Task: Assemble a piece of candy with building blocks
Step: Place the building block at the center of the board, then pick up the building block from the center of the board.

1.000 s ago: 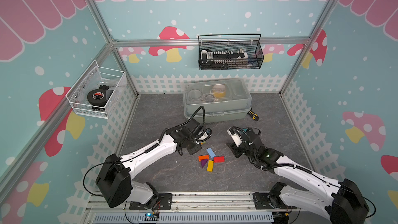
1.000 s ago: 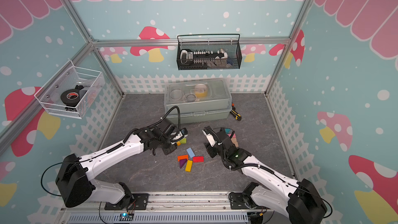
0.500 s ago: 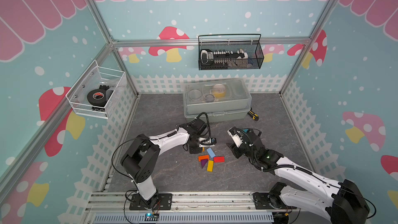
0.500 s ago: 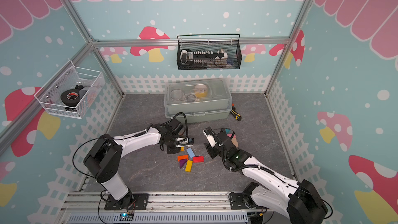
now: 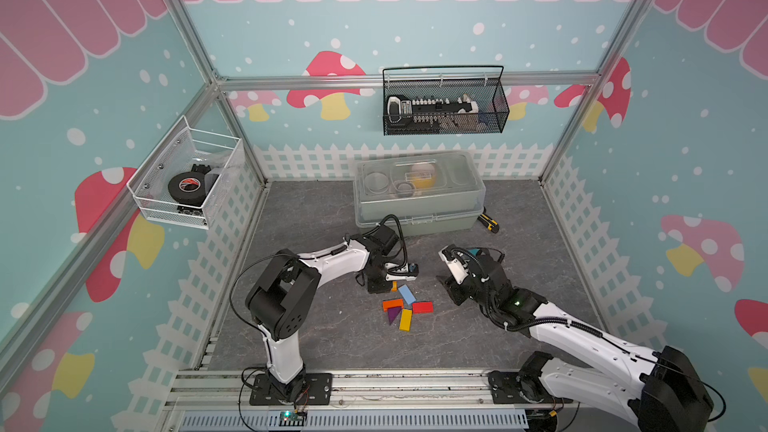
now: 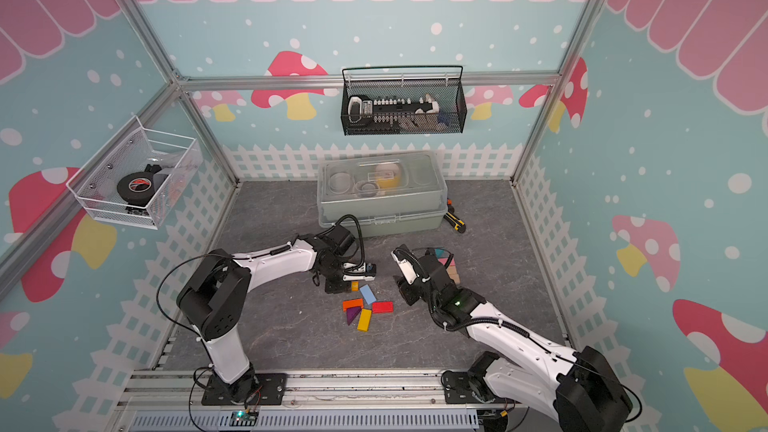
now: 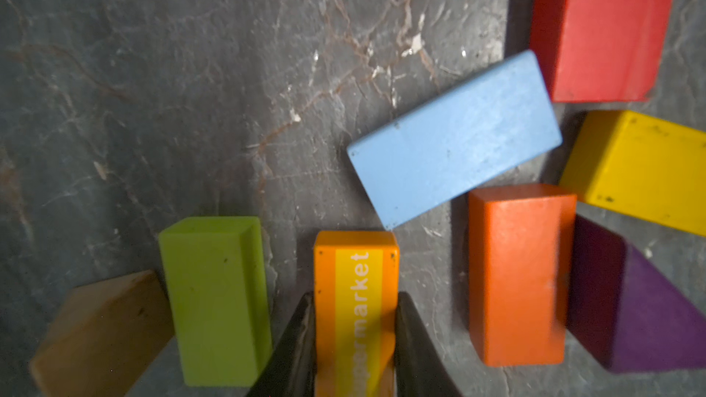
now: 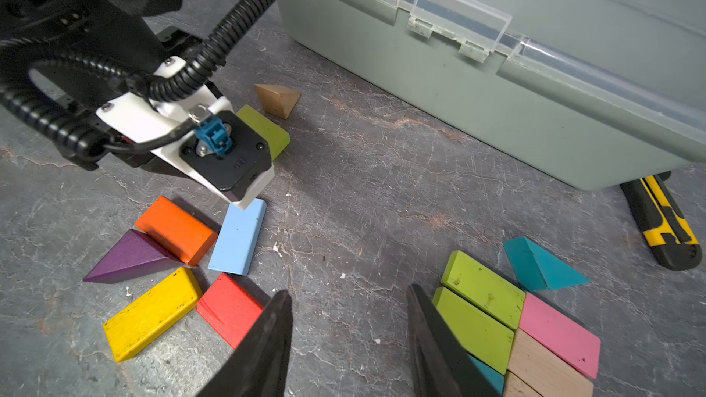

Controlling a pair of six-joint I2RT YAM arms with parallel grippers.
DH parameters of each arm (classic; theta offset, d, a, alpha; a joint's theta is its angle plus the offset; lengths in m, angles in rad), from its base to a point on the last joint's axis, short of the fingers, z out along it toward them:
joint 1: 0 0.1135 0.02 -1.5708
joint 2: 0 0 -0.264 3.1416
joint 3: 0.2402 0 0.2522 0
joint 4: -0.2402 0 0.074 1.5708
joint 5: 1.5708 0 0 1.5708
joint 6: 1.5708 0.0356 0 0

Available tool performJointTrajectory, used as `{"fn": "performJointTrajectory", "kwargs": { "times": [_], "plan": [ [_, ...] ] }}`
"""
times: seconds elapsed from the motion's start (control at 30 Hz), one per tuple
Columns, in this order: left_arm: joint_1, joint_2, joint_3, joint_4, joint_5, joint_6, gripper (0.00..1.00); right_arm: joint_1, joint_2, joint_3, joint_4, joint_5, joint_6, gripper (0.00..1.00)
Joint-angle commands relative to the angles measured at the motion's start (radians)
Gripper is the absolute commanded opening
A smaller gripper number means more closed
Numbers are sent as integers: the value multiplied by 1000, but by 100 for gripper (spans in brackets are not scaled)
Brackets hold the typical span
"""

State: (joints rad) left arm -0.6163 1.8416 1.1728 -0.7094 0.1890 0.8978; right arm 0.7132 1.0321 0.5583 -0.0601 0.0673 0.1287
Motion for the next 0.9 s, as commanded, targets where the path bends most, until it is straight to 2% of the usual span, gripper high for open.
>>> {"fn": "performJointTrajectory", "kwargs": {
  "times": [0.0, 0.27, 0.4, 0.57, 0.7, 0.77, 0.87],
  "plan": [
    [7, 24, 35, -4, 48, 27, 23, -4, -7, -15, 3, 1, 7, 49],
    [12, 29, 26, 7, 33, 24, 36, -4, -7, -14, 0, -4, 10, 49],
    [13, 16, 12, 23, 25, 24, 54, -4, -6, -13, -5, -1, 16, 50],
    [16, -28, 6, 27, 23, 12, 56, -4, 6, -7, -7, -17, 24, 51],
    [16, -140, -5, 28, 10, -22, 56, -4, 19, 10, -22, -49, 49, 51],
    [15, -215, -11, 26, -23, -64, 55, -4, 31, 20, -25, -123, 26, 52],
    [17, -351, -7, 17, -127, -199, 54, -4, 69, 49, -37, -177, 52, 52]
  ]
}}
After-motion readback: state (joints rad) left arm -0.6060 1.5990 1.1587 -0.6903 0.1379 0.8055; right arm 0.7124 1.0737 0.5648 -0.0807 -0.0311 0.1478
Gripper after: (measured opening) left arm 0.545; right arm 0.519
